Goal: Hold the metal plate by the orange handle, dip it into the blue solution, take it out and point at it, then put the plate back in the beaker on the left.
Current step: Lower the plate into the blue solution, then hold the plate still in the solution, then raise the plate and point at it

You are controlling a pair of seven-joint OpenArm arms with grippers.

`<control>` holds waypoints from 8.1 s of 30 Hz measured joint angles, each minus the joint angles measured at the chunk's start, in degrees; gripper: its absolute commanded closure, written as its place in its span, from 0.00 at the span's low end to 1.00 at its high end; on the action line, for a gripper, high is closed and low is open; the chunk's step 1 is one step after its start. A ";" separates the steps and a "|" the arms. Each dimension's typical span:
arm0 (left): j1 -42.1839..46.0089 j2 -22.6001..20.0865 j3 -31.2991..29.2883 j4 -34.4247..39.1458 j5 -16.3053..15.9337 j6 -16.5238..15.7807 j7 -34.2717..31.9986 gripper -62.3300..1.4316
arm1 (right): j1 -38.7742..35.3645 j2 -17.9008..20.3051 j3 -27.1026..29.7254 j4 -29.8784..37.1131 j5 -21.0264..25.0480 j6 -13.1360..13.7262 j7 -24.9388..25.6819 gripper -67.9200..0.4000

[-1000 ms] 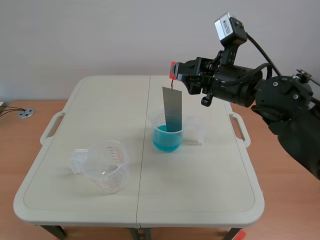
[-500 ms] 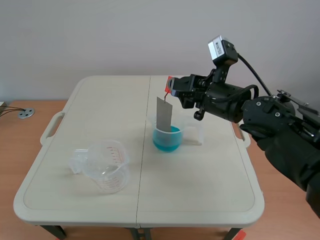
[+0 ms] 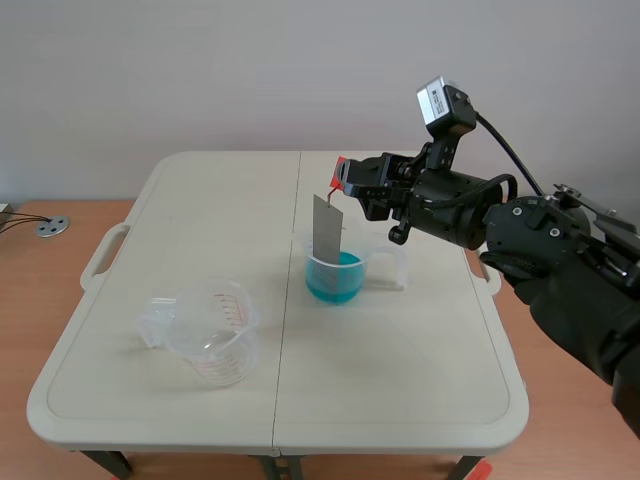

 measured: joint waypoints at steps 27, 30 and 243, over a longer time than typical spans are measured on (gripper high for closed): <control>-0.02 0.00 0.00 0.00 0.00 0.00 0.00 0.95 | 0.02 0.00 0.00 0.00 0.00 0.00 -0.02 0.97; -0.02 0.00 0.00 0.00 0.00 0.00 0.00 0.95 | 0.02 0.00 0.00 0.00 0.00 0.00 -0.04 0.97; -41.11 -21.44 8.11 6.23 -10.05 -11.26 4.63 0.95 | 0.17 3.50 7.96 24.83 8.41 5.90 -9.99 0.97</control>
